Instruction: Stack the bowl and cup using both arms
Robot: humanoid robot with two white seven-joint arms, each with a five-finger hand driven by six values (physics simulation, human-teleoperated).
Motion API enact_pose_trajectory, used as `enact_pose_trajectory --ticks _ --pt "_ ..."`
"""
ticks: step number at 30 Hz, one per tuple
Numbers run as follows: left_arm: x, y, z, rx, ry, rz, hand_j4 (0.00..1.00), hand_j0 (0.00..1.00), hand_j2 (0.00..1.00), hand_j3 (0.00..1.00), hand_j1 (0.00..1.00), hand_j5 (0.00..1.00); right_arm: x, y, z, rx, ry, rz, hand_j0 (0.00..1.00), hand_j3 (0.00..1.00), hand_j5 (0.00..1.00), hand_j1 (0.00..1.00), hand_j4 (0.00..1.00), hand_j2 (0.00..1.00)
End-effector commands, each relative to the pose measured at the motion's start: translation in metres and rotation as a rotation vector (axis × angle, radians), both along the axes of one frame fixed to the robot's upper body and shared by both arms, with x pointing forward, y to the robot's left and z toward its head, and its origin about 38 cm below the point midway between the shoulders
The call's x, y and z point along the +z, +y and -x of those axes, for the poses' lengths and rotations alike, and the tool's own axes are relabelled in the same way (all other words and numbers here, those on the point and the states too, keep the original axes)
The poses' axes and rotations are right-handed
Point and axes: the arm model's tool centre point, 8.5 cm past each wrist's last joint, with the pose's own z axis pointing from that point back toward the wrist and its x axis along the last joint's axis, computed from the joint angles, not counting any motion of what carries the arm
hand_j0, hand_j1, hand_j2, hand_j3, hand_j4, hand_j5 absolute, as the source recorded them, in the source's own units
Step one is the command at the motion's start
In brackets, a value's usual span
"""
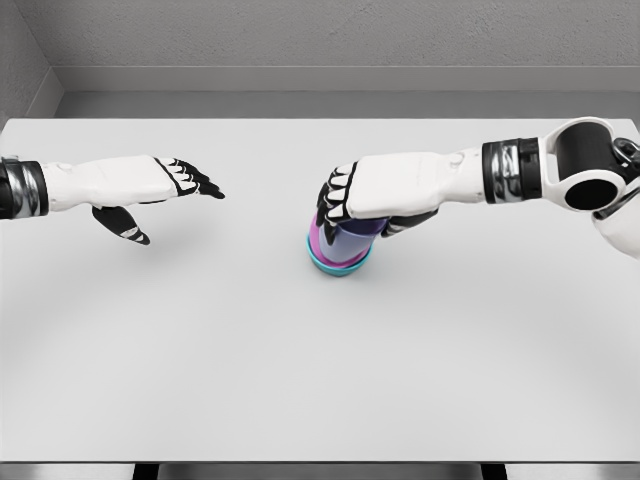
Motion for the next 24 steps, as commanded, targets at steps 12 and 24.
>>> enact_pose_trajectory --ticks 12,24 --pt "0.001 0.0 0.0 0.003 0.002 0.005 1.0 1.0 1.0 1.0 1.0 1.0 -0.004 0.003 -0.006 -0.013 0.018 -0.01 0.6 0.6 0.6 0.6 0.6 0.6" --pt "0.001 0.0 0.0 0.003 0.002 0.005 1.0 1.0 1.0 1.0 1.0 1.0 -0.008 0.006 -0.014 -0.031 0.028 -0.012 0.6 0.6 0.6 0.6 0.6 0.6"
